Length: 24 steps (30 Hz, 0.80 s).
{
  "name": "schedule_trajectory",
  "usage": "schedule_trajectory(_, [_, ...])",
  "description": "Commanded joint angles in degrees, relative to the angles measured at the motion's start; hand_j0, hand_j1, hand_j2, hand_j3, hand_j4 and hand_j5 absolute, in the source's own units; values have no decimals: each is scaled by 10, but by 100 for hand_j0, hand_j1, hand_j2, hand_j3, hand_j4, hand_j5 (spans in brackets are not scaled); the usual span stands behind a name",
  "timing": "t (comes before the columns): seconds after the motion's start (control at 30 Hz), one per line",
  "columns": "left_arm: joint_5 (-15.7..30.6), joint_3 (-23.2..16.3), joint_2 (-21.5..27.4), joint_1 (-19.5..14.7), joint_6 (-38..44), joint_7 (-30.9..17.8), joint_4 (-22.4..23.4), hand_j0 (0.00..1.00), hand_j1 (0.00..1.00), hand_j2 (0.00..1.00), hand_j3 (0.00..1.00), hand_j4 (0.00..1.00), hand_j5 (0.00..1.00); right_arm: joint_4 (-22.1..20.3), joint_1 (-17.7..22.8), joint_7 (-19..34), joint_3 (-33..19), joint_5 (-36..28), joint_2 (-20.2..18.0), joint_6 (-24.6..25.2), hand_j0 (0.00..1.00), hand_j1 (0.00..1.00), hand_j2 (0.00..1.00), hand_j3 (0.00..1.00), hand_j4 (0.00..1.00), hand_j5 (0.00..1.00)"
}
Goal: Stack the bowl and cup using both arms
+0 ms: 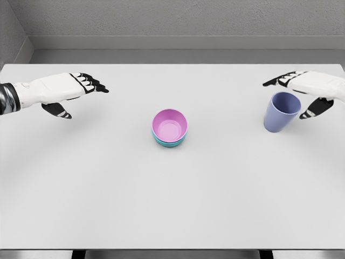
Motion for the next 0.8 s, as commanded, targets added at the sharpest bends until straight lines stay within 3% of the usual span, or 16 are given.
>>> schedule_trajectory(0.0, [2,-1,0,0,1,0,0,100,100,100,100,100,100,1,0,0,9,-2,0,4,100,100,100,100,100,100])
schedule_trajectory(0.47, [1,-1,-5,-1,1,-1,8,100,100,100,100,100,100,64,-6,0,24,-1,11,0,100,100,100,100,100,100])
schedule_trajectory(0.77, [1,0,-4,-1,1,-1,6,100,100,100,100,100,100,73,-17,0,25,6,30,0,100,100,100,100,100,100])
